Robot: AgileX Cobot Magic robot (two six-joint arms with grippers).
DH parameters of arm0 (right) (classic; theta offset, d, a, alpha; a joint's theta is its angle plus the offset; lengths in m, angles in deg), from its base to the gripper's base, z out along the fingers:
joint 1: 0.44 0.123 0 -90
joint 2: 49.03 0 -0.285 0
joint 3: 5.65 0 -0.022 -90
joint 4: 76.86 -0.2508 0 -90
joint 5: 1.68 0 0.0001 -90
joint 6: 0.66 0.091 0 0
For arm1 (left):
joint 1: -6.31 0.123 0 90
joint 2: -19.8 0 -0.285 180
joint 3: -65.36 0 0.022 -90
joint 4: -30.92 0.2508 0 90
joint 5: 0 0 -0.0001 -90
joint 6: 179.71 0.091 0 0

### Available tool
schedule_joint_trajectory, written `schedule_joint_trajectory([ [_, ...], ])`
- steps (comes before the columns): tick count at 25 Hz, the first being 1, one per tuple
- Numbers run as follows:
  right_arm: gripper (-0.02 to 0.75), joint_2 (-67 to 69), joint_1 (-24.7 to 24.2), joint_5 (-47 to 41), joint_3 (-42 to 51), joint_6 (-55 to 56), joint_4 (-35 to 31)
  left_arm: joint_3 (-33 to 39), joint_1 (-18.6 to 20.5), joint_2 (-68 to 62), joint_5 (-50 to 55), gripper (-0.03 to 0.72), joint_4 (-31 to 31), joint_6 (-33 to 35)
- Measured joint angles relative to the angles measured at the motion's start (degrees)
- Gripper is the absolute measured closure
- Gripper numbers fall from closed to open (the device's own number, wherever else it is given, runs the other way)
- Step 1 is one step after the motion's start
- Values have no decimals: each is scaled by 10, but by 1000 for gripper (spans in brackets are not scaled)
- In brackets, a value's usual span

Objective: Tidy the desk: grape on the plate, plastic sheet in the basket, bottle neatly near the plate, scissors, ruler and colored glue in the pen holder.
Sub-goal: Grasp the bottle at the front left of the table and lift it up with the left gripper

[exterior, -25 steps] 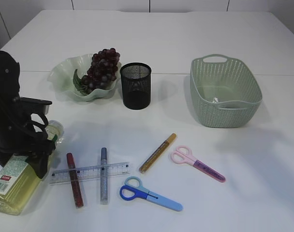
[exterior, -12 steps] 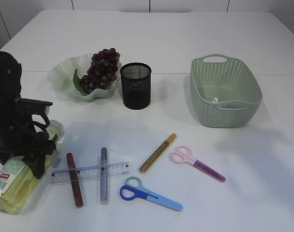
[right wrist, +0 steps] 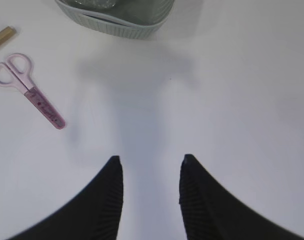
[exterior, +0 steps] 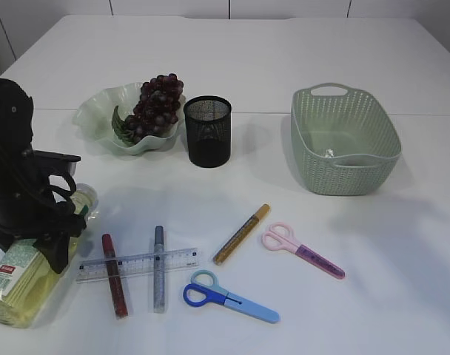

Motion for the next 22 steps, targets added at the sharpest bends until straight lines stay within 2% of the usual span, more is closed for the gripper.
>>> schedule_joint_trajectory([
  [7,424,0,0,0,0,0,0,1,0,2,-8,258,0,0],
  [13,424,0,0,0,0,0,-6,26,0,52,-95,259,6,0],
  [18,424,0,0,0,0,0,-7,114,0,169,-201,259,3,0],
  [22,424,0,0,0,0,0,-7,228,0,265,-307,259,0,0],
])
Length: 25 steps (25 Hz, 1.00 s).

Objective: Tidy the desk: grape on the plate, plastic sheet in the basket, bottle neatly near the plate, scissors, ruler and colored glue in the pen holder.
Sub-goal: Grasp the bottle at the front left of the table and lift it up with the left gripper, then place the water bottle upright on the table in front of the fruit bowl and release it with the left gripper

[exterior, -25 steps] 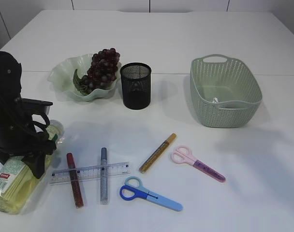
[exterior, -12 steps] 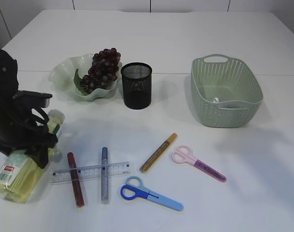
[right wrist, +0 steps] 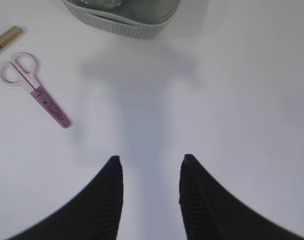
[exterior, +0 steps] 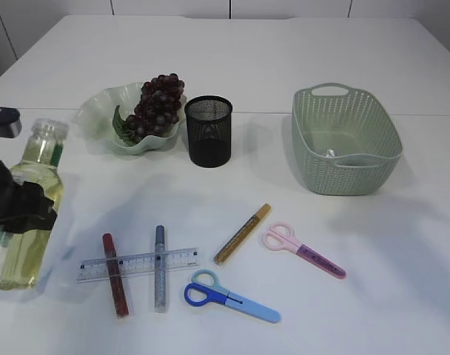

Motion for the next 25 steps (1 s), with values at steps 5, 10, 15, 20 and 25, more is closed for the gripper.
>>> schedule_joint_trajectory([
  [5,424,0,0,0,0,0,0,105,0,91,-200,259,0,0],
  [10,424,0,0,0,0,0,0,149,0,91,-408,259,0,-1],
  [15,424,0,0,0,0,0,-6,152,0,21,-560,259,11,-21],
  [20,424,0,0,2,0,1,-13,152,0,-73,-730,259,95,-67],
  [25,424,0,0,6,0,1,-13,150,-1,-151,-833,259,153,-71],
])
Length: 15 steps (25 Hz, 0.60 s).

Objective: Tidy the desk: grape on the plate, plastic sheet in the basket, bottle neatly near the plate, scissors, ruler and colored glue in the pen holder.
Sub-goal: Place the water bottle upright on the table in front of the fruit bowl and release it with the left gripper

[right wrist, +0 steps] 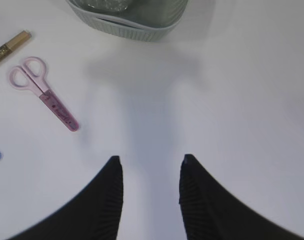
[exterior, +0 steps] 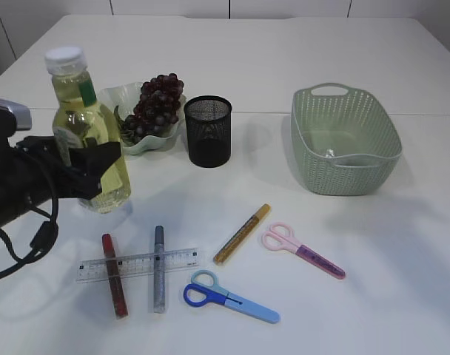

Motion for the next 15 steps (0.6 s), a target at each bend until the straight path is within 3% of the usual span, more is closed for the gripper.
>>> schedule_joint_trajectory([
  [7,424,0,0,8,0,0,0,-5,0,-39,-1,260,-2,-1],
  [15,424,0,0,13,0,0,9,-71,0,-113,-4,259,-4,-1],
])
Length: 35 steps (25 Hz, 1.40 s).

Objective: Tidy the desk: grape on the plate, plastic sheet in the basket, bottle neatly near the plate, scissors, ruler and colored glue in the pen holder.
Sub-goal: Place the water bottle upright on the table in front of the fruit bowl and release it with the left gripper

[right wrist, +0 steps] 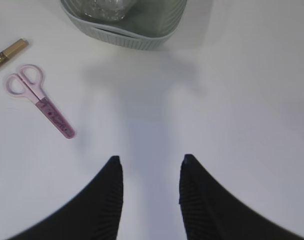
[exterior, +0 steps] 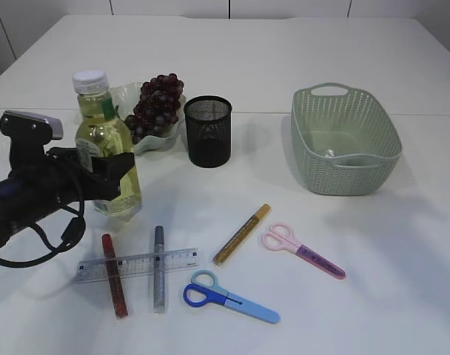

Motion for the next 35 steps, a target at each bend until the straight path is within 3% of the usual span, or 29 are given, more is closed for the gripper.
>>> schedule_joint_trajectory([
  [14,424,0,0,21,0,0,3,-110,0,-116,-31,260,0,-1],
  [20,424,0,0,22,0,0,3,-125,0,-134,-48,253,-1,-1],
  [31,424,0,0,25,0,-1,3,-127,0,-129,-42,96,2,0],
  [35,424,0,0,25,0,-1,3,-127,0,-105,-44,73,5,-1],
])
